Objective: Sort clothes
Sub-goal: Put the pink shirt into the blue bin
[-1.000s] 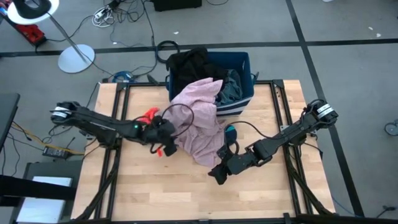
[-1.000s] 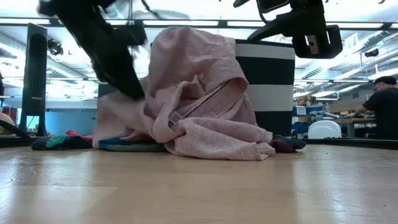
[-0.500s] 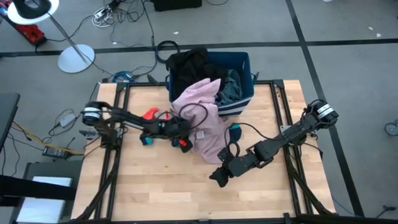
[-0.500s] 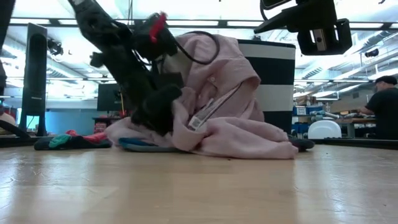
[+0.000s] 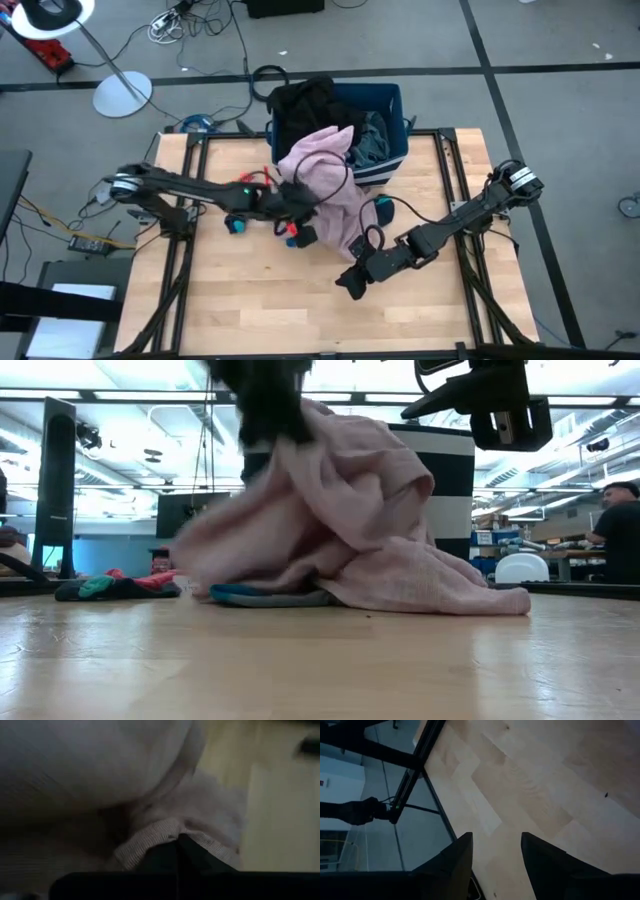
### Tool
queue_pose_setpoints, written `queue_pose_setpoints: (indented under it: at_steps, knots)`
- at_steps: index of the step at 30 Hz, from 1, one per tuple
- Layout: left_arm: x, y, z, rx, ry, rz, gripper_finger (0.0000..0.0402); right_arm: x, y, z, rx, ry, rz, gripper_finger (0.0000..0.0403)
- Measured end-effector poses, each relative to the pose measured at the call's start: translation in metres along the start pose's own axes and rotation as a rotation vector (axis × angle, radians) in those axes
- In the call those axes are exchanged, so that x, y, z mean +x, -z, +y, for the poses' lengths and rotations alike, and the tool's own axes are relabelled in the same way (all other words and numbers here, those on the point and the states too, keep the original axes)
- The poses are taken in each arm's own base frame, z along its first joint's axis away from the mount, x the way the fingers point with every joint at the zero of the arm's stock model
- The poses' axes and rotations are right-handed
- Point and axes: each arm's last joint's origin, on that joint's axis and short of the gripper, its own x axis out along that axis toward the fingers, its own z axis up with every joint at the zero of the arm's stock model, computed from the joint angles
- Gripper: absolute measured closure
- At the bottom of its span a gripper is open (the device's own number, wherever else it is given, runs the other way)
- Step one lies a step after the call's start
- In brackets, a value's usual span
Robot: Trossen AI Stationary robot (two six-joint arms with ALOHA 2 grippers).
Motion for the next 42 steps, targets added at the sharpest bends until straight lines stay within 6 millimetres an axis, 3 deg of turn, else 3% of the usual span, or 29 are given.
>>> queue_pose_setpoints:
  at_steps: [4, 11, 14, 20, 26, 31, 39, 42]
  knots:
    - [-0.056, -0.046, -0.001, 0.046, -0.038, -0.140, 0.0401, 0.000, -0.001, 0.000, -0.015, 0.005, -0.025, 0.0234]
    - [-0.128, -0.127, 0.018, 0.128, -0.158, -0.435, 0.0401, 0.000, -0.002, 0.000, -0.023, 0.015, -0.075, 0.0234]
    - [-0.151, -0.157, 0.035, 0.106, -0.227, -0.572, 0.0401, 0.000, -0.002, 0.000, -0.023, 0.014, -0.076, 0.0234]
    - [-0.178, -0.205, 0.074, 0.092, -0.391, -0.783, 0.0401, 0.000, -0.003, 0.001, -0.036, 0.004, -0.082, 0.0234]
    - [-0.172, -0.245, 0.115, 0.050, -0.502, -0.890, 0.0401, 0.000, -0.003, 0.002, -0.053, 0.001, -0.091, 0.0234]
    - [-0.143, -0.253, 0.133, 0.071, -0.499, -0.944, 0.0401, 0.000, -0.004, 0.002, -0.069, 0.002, -0.105, 0.0234]
    - [-0.055, -0.219, 0.143, 0.078, -0.389, -0.393, 0.0401, 0.000, -0.003, 0.003, -0.092, 0.000, -0.105, 0.0234]
    - [-0.034, -0.209, 0.143, 0.074, -0.353, -0.279, 0.0401, -0.001, -0.002, 0.003, -0.102, 0.001, -0.103, 0.0234]
